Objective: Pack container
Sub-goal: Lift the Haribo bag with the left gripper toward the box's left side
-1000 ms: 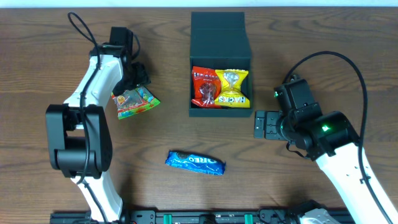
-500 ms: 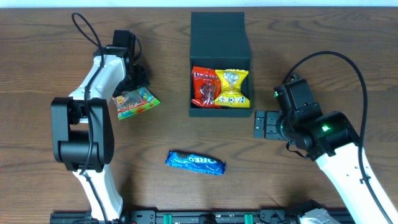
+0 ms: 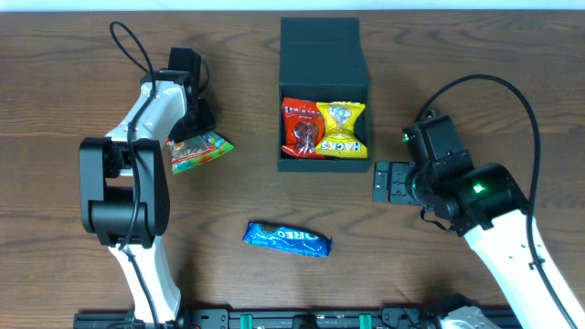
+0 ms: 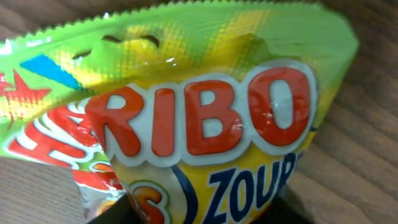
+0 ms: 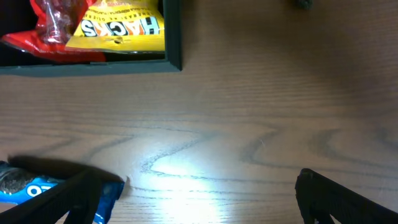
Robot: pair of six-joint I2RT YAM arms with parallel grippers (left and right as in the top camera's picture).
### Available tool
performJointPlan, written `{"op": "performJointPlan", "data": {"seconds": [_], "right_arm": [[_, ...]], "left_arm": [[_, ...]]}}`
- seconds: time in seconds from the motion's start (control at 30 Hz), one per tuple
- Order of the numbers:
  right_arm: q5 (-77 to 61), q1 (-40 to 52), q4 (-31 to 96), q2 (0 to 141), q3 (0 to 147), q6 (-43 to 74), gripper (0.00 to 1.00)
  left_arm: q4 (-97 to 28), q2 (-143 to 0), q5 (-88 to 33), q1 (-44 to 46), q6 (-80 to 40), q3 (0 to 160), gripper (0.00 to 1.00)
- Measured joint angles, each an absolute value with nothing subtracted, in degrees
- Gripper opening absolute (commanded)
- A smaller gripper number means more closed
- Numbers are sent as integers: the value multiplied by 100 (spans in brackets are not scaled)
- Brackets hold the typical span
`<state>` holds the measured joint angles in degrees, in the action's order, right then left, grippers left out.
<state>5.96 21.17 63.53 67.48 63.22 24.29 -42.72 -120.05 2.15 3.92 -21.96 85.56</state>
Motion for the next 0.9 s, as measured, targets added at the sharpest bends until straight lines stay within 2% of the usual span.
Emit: {"op": "performJointPlan", "data": {"seconds": [0.03, 0.1, 0.13, 0.7, 0.9], "right_arm": [[596, 2117, 6351, 6748, 6322, 2429, 99], [596, 2117, 6351, 6748, 6322, 2429, 99], [596, 2117, 6348, 6748, 6322, 2429, 99], [596, 2117, 6340, 6748, 6322, 2429, 99], [596, 2117, 6274, 6748, 6322, 2429, 99]], "left_arm": [[-4283, -12005, 215, 392, -2215, 8565, 27], [-4311, -12005, 213, 392, -2231, 8600, 7], [-4335, -11998, 213, 392, -2241, 8626, 6], [-4556, -11850, -377, 366, -2198, 8687, 6], [-4718, -11124, -1020, 390, -1986, 8595, 6]]}}
